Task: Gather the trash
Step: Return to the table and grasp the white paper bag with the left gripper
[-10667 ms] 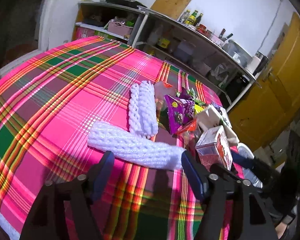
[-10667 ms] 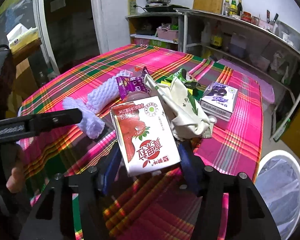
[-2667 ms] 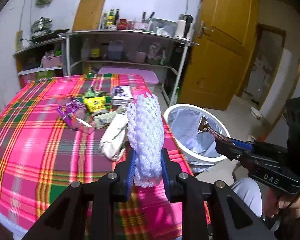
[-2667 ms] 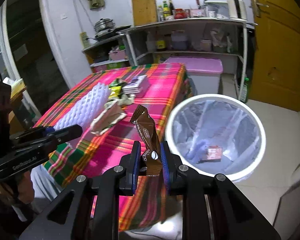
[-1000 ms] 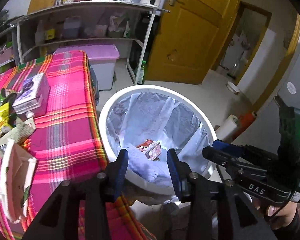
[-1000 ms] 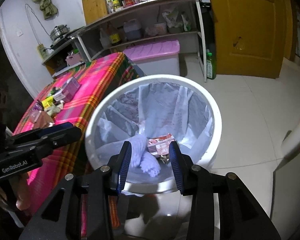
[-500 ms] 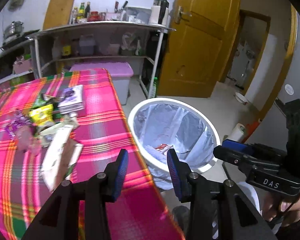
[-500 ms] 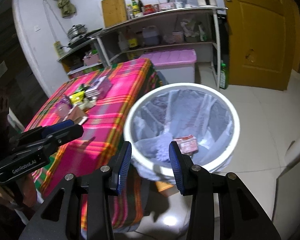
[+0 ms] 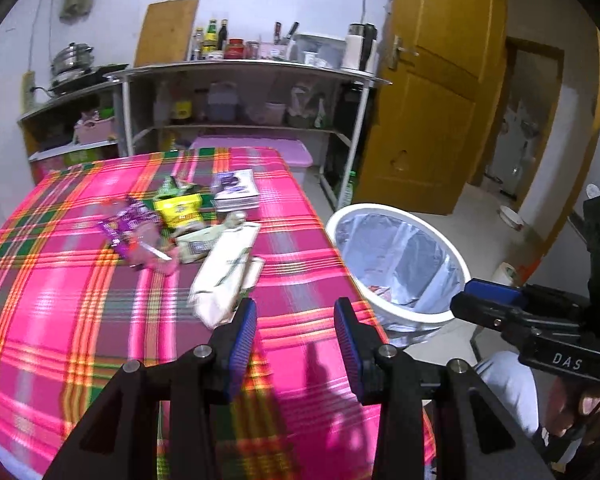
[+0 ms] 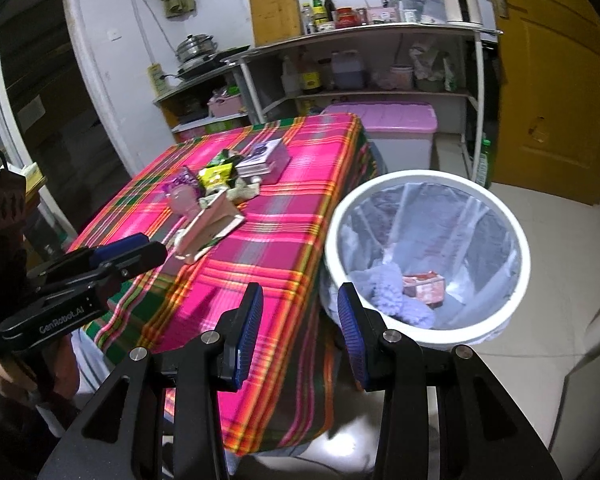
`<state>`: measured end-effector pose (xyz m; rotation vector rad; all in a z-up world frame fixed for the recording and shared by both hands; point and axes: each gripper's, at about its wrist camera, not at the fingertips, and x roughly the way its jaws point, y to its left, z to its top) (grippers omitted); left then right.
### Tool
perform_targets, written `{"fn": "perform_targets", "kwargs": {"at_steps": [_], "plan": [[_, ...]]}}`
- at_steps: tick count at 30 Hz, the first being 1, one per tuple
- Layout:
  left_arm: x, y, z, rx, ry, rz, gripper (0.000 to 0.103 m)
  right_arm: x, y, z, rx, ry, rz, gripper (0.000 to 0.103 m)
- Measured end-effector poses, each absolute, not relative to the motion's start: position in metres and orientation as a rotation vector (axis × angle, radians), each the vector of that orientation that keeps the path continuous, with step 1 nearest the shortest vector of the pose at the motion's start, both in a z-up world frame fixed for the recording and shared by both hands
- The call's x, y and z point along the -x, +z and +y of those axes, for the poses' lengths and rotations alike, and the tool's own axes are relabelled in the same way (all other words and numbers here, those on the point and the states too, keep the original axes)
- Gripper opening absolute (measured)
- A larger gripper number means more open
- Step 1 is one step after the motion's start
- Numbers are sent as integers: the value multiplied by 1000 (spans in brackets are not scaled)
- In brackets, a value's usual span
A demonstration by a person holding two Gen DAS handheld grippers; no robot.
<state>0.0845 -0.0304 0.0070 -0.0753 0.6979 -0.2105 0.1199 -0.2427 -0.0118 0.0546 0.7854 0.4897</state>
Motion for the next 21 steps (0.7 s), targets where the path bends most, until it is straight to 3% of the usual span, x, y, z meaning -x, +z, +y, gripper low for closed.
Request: {"fn": "perform_targets", "kwargs": {"at_steps": [10,14,21], "plan": [[-89,4,-4,80,-176,702,40,-124,-12,-226,-35,512,790,40],[-100,0,-3,64,-192,709,48,-131,-15,-222,-30,515,803,40],[-128,-13,2,47,-190,743,49,-144,-19,-218,-25,519,815,40]]}}
